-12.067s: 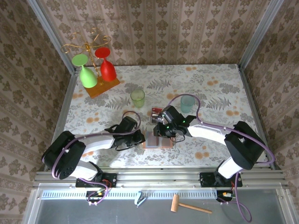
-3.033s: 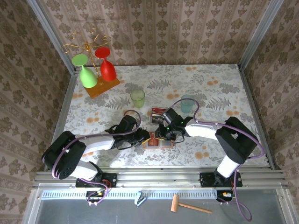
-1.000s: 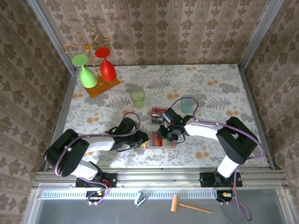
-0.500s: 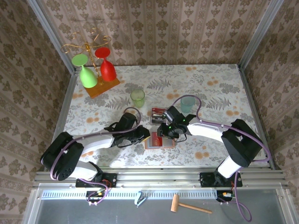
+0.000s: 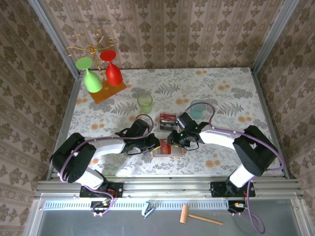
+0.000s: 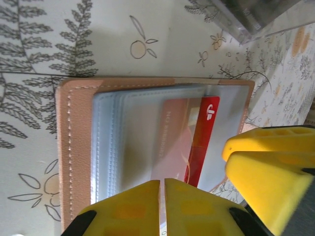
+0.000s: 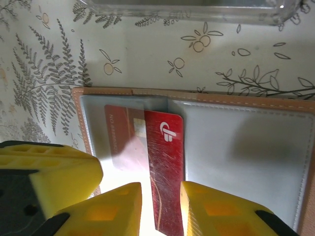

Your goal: Take the credit cards out of the card holder

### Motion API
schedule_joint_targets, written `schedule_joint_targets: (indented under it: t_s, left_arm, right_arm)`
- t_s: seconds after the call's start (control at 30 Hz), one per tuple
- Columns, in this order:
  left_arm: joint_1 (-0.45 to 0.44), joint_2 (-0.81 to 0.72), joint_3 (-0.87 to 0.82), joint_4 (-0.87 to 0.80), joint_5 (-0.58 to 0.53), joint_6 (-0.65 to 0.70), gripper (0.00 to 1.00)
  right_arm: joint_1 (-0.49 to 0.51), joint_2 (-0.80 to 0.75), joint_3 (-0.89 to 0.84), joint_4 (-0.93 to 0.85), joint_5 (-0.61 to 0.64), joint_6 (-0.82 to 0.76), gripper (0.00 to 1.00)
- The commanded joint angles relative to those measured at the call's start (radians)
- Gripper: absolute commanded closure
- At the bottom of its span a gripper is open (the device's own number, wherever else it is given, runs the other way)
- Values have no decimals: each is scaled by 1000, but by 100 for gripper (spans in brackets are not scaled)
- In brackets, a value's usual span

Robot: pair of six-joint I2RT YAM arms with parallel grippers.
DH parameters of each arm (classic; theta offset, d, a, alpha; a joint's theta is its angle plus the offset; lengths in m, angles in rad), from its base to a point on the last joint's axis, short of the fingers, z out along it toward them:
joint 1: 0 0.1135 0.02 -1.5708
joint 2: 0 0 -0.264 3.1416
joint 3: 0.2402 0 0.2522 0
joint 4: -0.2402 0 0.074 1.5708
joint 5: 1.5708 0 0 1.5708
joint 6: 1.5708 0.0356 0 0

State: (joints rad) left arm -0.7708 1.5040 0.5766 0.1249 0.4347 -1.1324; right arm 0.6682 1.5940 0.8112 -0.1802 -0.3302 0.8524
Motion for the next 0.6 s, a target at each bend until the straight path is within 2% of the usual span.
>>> schedule_joint_targets:
  t_s: [0.0,0.57]
  left_arm:
    - [-4,24,-18,7,13,10,89]
    - [2,41,-52,28,12,-4,89]
  right_arm:
    - [-10,9,-20,31,-33,19,73]
    - [-16,49,-58,86,-70,45,74]
